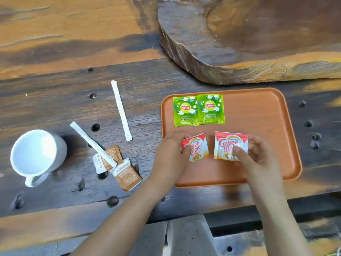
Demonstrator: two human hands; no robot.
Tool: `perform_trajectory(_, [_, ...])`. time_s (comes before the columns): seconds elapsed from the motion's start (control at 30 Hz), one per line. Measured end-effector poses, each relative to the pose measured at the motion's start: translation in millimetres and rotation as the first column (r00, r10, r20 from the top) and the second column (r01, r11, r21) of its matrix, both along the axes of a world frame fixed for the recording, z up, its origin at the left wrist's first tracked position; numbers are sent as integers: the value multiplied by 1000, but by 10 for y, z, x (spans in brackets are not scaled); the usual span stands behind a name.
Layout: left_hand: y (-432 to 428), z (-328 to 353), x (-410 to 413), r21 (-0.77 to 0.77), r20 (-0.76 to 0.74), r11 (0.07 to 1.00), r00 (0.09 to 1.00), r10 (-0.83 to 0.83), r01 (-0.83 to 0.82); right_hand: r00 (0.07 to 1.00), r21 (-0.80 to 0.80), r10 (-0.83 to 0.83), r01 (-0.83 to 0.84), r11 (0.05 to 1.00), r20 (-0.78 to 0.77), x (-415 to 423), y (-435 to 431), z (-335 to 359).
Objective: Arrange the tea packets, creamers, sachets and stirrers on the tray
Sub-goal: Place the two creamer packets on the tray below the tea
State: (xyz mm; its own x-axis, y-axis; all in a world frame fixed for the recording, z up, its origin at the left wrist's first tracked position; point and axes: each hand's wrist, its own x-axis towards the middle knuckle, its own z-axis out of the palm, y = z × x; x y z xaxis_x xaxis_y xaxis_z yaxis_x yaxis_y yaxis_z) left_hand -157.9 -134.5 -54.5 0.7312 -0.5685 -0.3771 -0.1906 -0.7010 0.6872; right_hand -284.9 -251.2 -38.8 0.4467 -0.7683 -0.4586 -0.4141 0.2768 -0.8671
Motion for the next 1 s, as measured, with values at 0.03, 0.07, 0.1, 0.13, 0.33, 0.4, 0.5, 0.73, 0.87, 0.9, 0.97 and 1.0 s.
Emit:
perform_trajectory(0.03, [-16, -23, -33, 9, 34, 1000, 999, 1, -1, 1000, -2, 10, -10, 1000, -5, 0, -10, -15])
perform_trajectory(0.07, [-17, -38, -65, 9, 74, 1000, 997, 1, -1, 1000, -11, 25, -25, 1000, -15, 8, -8, -36])
perform_trajectory(0.1, [-5, -46, -96, 4, 124, 1000, 992, -4, 4, 999, -28, 40, -41, 999, -31, 18, 2, -60])
perform_trajectory(0.13, [18, -47, -124, -1, 181, 1000, 983, -13, 13, 997, -57, 57, -60, 997, -52, 28, 19, -87])
perform_trajectory(0.33, [147, -57, -273, -32, 339, 999, 941, -25, 38, 987, -163, 87, -109, 981, -135, 85, 111, -167])
perform_trajectory(0.4, [159, -54, -309, -37, 344, 998, 939, -27, 42, 995, -146, 43, -56, 988, -95, 79, 113, -171])
perform_trajectory(0.5, [169, -60, -338, -46, 330, 998, 944, -22, 39, 999, -59, -41, 39, 997, -24, 79, 132, -160])
perform_trajectory(0.73, [283, -164, -345, -2, 341, 987, 928, -148, 158, 969, -187, 131, -172, 967, -211, 90, 298, -204])
perform_trajectory(0.87, [259, -197, -350, 9, 334, 987, 930, -154, 160, 899, -448, 156, -347, 824, -409, 65, 365, -248])
perform_trajectory(0.9, [244, -198, -347, 9, 338, 987, 929, -151, 157, 891, -498, 144, -367, 786, -430, 64, 363, -244])
perform_trajectory(0.97, [220, -193, -345, 8, 346, 987, 926, -153, 160, 888, -564, 166, -407, 718, -430, 48, 357, -243])
perform_trajectory(1.0, [210, -189, -346, 9, 347, 987, 925, -156, 163, 883, -585, 201, -437, 683, -425, 31, 355, -257])
